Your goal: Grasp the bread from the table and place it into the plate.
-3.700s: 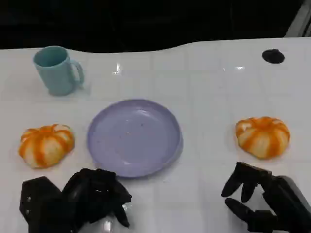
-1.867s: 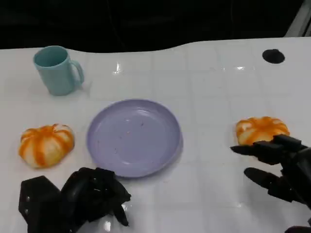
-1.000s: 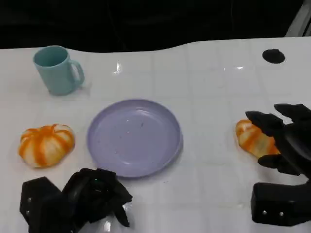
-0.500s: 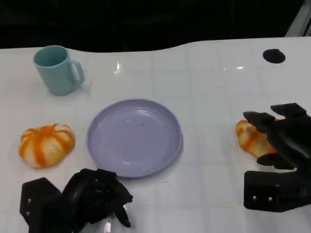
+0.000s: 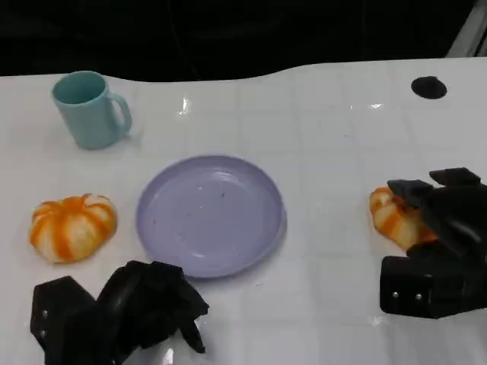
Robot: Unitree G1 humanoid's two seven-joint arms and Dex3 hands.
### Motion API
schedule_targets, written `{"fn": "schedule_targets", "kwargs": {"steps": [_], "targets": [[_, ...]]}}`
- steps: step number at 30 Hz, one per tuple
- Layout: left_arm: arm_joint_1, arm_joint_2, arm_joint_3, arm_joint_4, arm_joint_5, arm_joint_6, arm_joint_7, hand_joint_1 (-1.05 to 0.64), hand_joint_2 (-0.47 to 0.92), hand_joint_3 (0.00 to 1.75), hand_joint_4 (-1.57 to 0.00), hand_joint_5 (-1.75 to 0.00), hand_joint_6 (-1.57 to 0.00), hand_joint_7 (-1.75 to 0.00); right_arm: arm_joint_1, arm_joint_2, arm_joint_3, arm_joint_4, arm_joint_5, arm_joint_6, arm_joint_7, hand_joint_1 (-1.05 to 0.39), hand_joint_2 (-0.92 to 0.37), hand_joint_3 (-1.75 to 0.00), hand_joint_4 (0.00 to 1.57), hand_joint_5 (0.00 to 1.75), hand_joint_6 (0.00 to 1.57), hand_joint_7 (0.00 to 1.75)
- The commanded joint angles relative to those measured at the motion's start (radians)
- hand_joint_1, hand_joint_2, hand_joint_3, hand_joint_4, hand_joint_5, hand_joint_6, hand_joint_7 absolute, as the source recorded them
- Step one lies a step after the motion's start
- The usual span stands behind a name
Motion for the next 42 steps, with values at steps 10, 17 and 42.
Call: {"fn": "schedule_targets", "kwargs": {"steps": [10,17,42], "targets": [[0.022,0.012,-0.001,-0.019,0.005,0.013,0.021,-1.05,0.80,0.01,-1.56,-0.87,-1.57,-0.56,-0.089,0.024,0.004,0.216,0.089,-0.152,-0.223,-0.22,-0.92,-0.05,1.11,0.45,1.10,0.16],[0.021,0.012,0.001,-0.017,-0.003,0.012,0.011,-1.05,0.79,0.01,-1.56,-0.87,-1.57,-0.55,-0.100,0.019,0.023,0.279,0.087,-0.232,-0.362,-0.14,-0.51,-0.90,0.93,1.74,0.71,1.68],[-0.004,0.010,0.004,0.024,-0.001,-0.001,0.012,-1.05,0.78,0.00,-1.56,-0.87,-1.57,-0.53,-0.083,0.082,-0.030,0.150,0.238,-0.380,-0.457,-0.10,-0.27,-1.44,1.00,1.75,0.77,1.74]]}}
